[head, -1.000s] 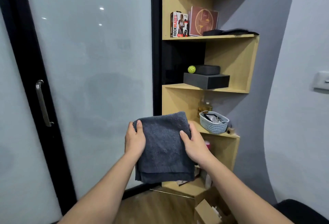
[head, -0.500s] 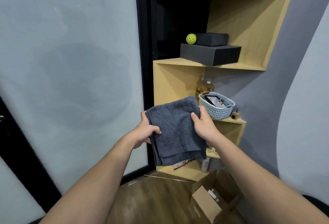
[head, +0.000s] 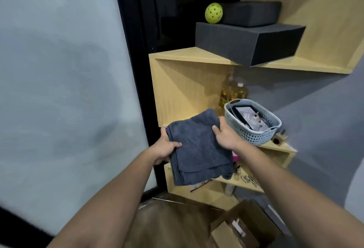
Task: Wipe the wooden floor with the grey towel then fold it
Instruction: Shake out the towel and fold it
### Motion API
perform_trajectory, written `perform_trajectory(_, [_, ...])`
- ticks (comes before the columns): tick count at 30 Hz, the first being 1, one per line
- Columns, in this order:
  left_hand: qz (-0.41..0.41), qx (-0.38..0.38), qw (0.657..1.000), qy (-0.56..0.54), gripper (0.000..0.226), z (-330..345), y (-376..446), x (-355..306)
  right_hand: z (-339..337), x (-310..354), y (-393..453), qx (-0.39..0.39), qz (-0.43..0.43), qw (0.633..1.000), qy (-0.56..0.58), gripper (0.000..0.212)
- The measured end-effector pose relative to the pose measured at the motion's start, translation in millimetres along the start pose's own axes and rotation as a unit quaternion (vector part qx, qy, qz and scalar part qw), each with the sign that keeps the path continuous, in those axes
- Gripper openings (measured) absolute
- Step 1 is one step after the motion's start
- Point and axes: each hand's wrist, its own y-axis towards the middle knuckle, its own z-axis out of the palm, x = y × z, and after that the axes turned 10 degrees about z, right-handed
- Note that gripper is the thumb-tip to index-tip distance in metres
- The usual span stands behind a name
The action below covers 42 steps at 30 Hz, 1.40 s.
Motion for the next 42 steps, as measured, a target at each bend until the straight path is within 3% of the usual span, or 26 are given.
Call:
perform_trajectory(8, [-0.059,-0.010,0.998,0.007,0.053,24.4,98.4,24.9,-1.1,-28.6,100.9,0.081,0.120,0.989,-0.026,0.049])
perform_trajectory(15, [-0.074,-0.016,0.997,-0.012,0.040,28.5,203.7,34.8,5.7,-33.5,185.6,0.044,0.112,0.992,-0.022,0.059])
perform_trajectory(21, [-0.097,-0.034,0.994,-0.039,0.052,27.9,284.2,28.0,7.8,-25.6,264.1,0.002,0.096,0.993,-0.074,0.049])
perform_trajectory(25, [-0.071,-0.039,0.995,0.063,0.060,44.7,314.6,48.2,24.0,-37.7,293.4,-0.017,0.096,0.981,-0.169,0.050])
perform_trajectory(28, [-0.015,-0.018,0.980,0.195,0.082,54.2,323.1,53.9,39.2,-50.3,295.4,0.029,0.080,0.958,-0.275,0.056])
perform_trajectory(32, [-0.047,0.010,0.995,0.087,0.095,57.6,329.0,44.9,56.1,-71.8,293.5,0.133,0.089,0.919,-0.361,0.060])
perform_trajectory(36, [-0.083,0.007,0.995,-0.046,0.081,62.5,322.6,46.4,45.5,-92.6,293.6,0.130,0.125,0.913,-0.366,0.062])
perform_trajectory(38, [-0.089,0.003,0.994,-0.059,0.082,67.1,322.3,46.0,39.2,-93.9,295.5,0.130,0.137,0.915,-0.356,0.062])
perform_trajectory(40, [-0.085,-0.009,0.996,0.039,0.091,68.5,323.0,41.4,37.9,-92.3,296.3,0.134,0.142,0.917,-0.348,0.065])
perform_trajectory(42, [-0.048,-0.026,0.961,0.270,0.101,63.9,319.7,37.4,40.3,-91.0,294.1,0.139,0.140,0.919,-0.341,0.067])
